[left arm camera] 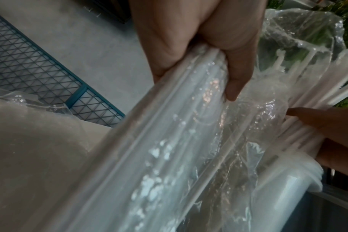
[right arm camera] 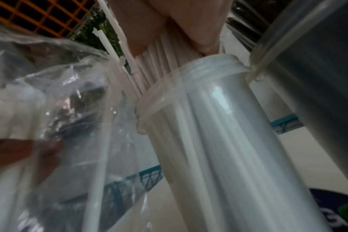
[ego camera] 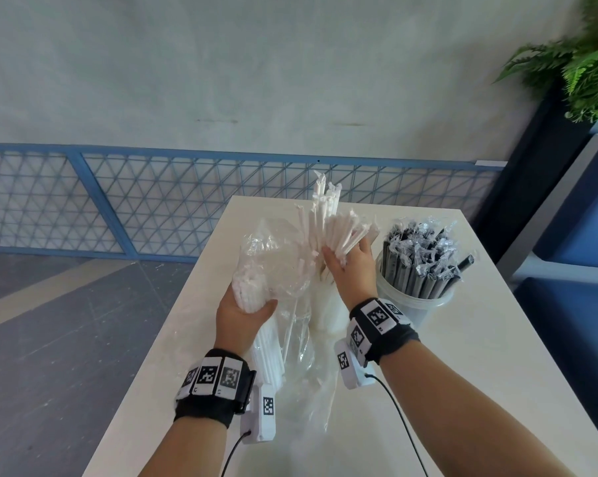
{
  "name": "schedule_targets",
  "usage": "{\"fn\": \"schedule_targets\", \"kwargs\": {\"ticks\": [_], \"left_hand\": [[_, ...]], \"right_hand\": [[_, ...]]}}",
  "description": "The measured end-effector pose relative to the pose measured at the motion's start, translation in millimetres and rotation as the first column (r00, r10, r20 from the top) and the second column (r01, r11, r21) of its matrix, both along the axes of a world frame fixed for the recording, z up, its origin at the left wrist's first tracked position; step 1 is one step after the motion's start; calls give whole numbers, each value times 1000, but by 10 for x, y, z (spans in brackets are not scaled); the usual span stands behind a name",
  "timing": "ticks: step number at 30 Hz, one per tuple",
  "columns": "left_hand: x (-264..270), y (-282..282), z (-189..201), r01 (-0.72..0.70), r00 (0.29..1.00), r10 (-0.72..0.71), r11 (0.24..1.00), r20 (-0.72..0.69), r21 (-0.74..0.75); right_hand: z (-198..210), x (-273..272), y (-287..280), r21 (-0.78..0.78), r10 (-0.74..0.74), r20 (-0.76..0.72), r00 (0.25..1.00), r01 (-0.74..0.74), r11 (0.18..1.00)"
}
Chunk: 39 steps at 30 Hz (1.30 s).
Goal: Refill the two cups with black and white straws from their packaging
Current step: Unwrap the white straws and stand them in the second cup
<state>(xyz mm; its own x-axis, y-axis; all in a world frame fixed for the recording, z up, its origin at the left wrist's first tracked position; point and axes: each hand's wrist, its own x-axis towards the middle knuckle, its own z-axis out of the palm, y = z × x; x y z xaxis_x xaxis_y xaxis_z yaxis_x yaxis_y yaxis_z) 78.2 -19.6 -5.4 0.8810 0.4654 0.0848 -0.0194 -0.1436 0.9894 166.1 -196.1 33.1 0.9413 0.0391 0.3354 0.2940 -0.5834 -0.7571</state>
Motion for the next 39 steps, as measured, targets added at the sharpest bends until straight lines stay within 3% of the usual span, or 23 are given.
{"fn": "schedule_targets", "kwargs": {"ticks": [7,11,17,27,30,34,38,39], "left_hand": [[-23,-8,24,16,1000,-15,999,3,-32],[-32,-6,20,14,1000,-14,1000,7,-27],[-44,10,18,17,1000,-17,1000,12,-18],[-38,19,-21,5,1000,-5,1000,1,-5],[-29,23,-29,8,1000,-8,1000,-15,-7],[-32,23,-26,13,1000,-14,1000,-21,-27],[-47,19,-12,34,999,-34,999,-1,-22],[-57,18,-1,45,999,-45,999,-1,-22]], "right_hand": [[394,142,-8,39,-26,60,998,24,999],[415,152,-47,35,-70,1,998,70,997],[350,31,-70,153,-64,163,985,39,987],[17,-150,-129,-16,187,167,968,-187,982],[55,-95,-107,-114,128,186,974,-108,988],[316,36,-114,-122,71,215,974,-45,992],[481,75,-127,-163,79,117,990,-60,985],[496,24,-120,-162,47,160,986,-21,987]]}}
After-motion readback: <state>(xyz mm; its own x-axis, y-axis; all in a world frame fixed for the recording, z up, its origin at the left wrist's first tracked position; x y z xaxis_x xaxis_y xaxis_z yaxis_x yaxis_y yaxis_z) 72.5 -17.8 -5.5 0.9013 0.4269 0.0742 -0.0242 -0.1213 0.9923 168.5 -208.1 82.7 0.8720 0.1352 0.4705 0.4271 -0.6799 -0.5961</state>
